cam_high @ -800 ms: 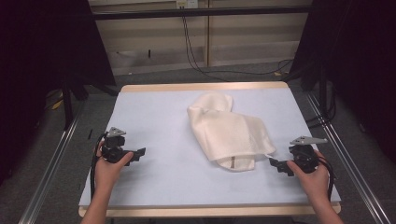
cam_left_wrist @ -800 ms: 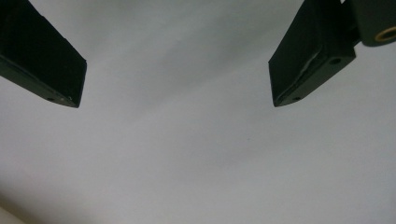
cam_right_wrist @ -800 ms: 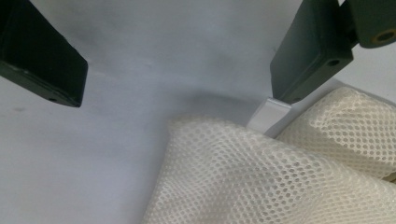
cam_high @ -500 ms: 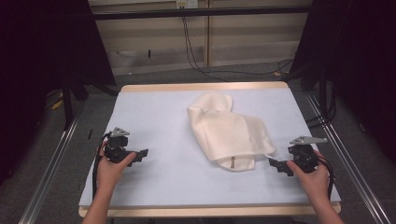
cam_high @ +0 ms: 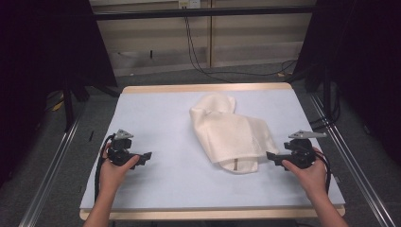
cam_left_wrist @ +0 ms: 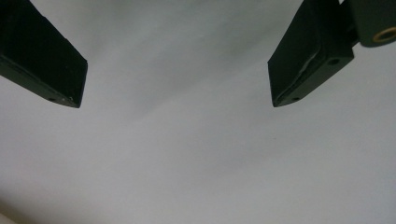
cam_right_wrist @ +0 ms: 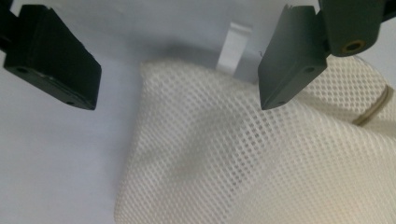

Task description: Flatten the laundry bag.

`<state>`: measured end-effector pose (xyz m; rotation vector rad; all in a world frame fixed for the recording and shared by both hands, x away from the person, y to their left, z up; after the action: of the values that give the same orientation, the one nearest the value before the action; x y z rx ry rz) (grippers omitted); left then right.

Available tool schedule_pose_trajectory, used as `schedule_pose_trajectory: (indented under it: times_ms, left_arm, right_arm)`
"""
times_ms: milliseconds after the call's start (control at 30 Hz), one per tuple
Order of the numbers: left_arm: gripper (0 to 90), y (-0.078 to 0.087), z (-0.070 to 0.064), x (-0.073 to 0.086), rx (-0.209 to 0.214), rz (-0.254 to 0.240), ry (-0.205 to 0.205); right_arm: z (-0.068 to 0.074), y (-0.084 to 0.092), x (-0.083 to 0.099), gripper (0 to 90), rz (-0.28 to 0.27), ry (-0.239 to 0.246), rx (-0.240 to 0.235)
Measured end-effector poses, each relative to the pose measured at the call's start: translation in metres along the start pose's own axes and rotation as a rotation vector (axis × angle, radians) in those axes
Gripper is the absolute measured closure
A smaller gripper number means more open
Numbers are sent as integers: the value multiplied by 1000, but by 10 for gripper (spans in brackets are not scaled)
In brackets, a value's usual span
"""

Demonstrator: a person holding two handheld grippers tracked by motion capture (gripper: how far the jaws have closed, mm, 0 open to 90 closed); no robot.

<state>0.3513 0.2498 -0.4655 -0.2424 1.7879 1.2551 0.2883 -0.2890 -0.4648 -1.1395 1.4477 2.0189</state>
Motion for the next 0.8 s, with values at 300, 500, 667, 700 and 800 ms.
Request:
schedule_pose_trajectory:
  times_ms: [300,500,667,700,800]
  left_arm:
    - [46,-1,1,0,9,20,-11]
    - [49,-1,0,-1,18,8,-7]
    - [49,-2,-1,-1,20,-4,1]
    - [50,-3,-1,-1,23,-1,1]
    - [50,-3,-1,-1,23,1,-1]
  right_arm:
    - [9,-19,-15,212,10,-15,10]
    - [8,-36,-12,220,56,-31,8]
    - [9,-43,-9,264,75,-22,-2]
    - [9,-43,-10,269,80,-20,-2]
    - [9,-45,-9,271,96,-33,-3]
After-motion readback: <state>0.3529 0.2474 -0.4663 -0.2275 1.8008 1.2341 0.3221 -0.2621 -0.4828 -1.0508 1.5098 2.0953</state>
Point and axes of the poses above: each handheld gripper's, and its own axes: y roughly backward along the jaws, x roughly out of its underside, z roughly to its left, the point moved 1 cm from there along -y, roughly forward along the jaws, and after that the axes turned 6 degrees about -z, right-handed, at the moved point
